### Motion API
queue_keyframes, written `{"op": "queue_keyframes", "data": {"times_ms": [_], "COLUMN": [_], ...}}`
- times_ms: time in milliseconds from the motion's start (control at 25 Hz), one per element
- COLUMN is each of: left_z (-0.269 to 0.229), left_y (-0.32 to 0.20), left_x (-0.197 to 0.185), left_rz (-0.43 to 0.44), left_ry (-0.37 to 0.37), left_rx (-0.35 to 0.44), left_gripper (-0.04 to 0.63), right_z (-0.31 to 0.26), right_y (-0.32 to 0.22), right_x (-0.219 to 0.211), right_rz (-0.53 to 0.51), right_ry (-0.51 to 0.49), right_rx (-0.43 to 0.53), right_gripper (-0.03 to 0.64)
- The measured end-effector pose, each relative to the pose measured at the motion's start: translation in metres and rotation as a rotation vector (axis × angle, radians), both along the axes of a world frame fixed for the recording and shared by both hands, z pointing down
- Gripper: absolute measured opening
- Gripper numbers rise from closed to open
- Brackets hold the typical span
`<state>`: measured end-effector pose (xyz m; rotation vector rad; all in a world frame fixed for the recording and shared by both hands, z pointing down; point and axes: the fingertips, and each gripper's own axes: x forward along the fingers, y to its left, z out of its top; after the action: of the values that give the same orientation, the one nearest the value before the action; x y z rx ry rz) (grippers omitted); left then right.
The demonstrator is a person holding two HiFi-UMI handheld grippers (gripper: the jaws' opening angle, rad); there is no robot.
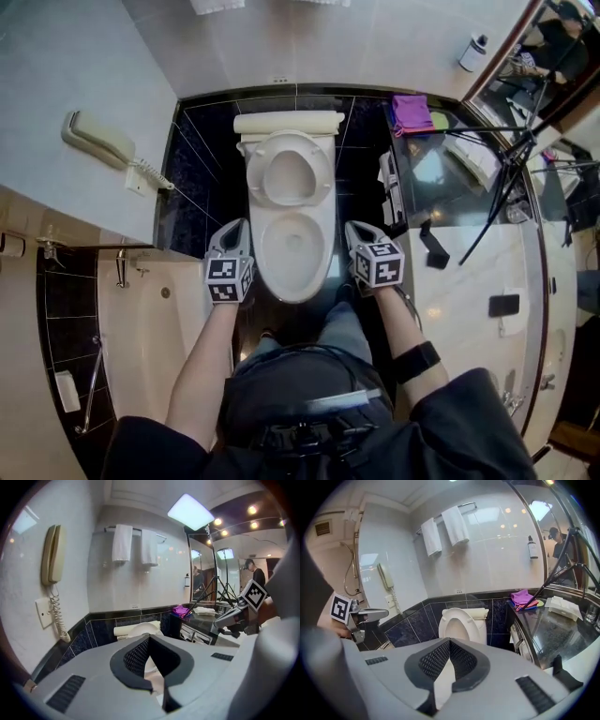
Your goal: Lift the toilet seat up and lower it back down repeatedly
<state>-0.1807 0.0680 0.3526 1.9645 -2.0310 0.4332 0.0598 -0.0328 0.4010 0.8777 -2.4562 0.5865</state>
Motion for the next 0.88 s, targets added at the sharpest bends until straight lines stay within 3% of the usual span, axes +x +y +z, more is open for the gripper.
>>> {"op": "queue_keyframes", "data": {"times_ms": [440, 880], "left_z": [-0.010, 0.002], "left_y": [0.053, 0.079], "left_x": [0.015, 0.028], "left_rz": [0.090, 0.125], "left_ry": [0.034, 0.004], "left_rx": [0.038, -0.005], "left_gripper": [0.000, 0.000], "right_z": [-0.026, -0.011], "right_y": [0.057, 0.082], "right_x": [0.013, 0.044], "right_rz": [0.059, 0.128], "right_ry": [0.011, -0.006], "right_rx": [0.046, 0.009], "right_gripper": [0.017, 0.017]}}
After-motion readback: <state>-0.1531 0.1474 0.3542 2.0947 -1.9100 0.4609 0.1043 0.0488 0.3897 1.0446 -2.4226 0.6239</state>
